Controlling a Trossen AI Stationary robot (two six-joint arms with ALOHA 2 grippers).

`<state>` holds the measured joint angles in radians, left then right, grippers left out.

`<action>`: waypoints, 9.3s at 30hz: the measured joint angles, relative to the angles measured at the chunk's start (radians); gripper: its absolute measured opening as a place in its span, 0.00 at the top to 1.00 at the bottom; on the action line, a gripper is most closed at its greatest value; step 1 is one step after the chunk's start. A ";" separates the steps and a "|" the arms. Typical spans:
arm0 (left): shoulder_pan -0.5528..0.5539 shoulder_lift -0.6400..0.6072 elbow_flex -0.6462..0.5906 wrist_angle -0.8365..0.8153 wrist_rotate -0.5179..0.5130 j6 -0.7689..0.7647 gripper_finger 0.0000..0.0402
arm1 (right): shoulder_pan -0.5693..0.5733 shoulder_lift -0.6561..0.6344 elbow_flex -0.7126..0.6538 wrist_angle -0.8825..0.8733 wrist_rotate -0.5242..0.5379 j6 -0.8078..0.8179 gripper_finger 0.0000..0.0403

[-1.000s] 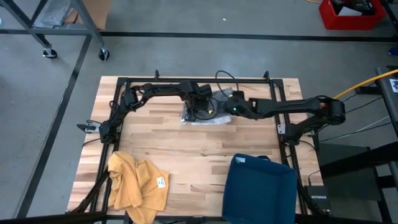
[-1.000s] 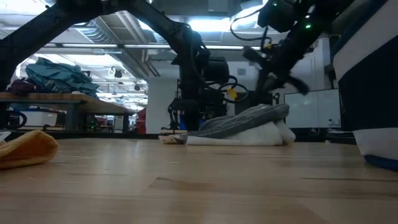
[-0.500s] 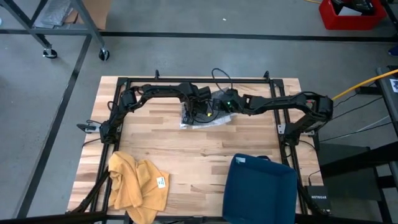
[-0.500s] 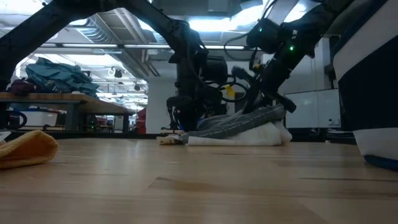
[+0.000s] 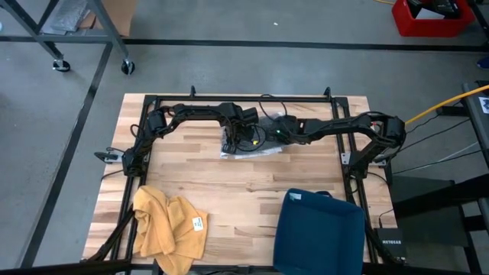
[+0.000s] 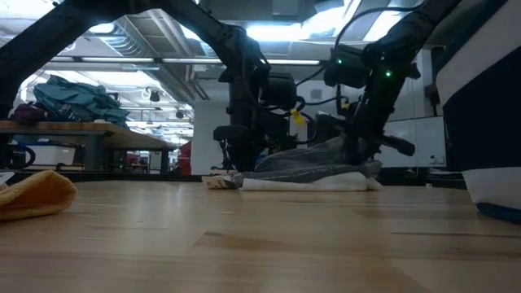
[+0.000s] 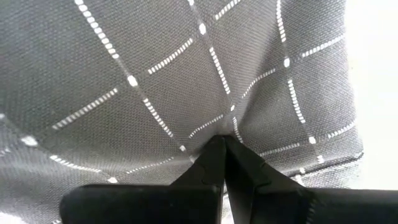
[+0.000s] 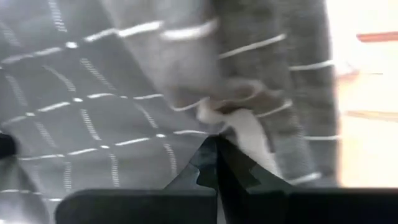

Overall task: Fold towel
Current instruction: Adjust the kitchen towels, then fold the yellow kitchen towel

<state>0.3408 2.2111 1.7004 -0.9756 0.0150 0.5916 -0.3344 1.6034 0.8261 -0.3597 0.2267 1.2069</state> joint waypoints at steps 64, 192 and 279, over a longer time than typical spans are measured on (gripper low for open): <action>-0.080 -0.209 -0.398 0.451 0.018 -0.091 1.00 | -0.148 0.135 0.215 0.002 0.037 -0.157 0.99; -0.199 -1.145 -0.533 -0.492 0.157 -0.465 0.66 | 0.124 -0.034 0.232 0.366 -0.521 -0.492 0.95; -1.456 -0.473 -0.518 0.171 -0.240 -0.844 0.61 | 0.805 0.294 0.233 0.879 0.104 -0.269 0.62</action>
<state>-1.1152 1.7382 1.1824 -0.8048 -0.2251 -0.2520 0.4709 1.8977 1.0595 0.5190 0.3305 0.9379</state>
